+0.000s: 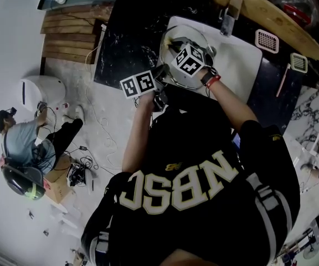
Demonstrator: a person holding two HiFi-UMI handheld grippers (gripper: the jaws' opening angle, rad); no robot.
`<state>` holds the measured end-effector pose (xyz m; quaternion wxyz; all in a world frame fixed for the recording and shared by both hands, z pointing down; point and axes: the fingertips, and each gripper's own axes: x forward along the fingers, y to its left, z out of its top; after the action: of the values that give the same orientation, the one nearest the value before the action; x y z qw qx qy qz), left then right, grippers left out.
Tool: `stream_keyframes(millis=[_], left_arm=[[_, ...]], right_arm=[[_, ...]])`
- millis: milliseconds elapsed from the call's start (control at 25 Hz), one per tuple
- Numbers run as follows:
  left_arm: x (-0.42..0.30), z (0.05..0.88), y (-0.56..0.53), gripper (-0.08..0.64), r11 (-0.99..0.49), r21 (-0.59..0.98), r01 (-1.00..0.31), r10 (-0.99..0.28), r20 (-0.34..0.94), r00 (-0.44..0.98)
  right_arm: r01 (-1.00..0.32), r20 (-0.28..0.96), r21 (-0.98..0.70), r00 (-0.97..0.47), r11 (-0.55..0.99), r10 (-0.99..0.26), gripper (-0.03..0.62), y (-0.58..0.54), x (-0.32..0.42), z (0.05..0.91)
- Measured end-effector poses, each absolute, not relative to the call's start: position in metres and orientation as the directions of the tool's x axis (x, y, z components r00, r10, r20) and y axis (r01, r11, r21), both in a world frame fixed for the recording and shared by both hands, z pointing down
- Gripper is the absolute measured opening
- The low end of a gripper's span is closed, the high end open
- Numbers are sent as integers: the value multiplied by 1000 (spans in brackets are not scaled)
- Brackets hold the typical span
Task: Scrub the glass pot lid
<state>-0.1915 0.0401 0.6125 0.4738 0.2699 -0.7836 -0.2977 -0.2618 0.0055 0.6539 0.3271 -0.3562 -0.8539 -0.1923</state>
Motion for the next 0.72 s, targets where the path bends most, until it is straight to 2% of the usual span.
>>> stream_keyframes(millis=[720], left_arm=[[-190, 612, 41, 61, 682, 720, -128, -696, 585, -417]], right_arm=[[650, 756, 215, -583, 729, 297, 41, -46, -310, 697]])
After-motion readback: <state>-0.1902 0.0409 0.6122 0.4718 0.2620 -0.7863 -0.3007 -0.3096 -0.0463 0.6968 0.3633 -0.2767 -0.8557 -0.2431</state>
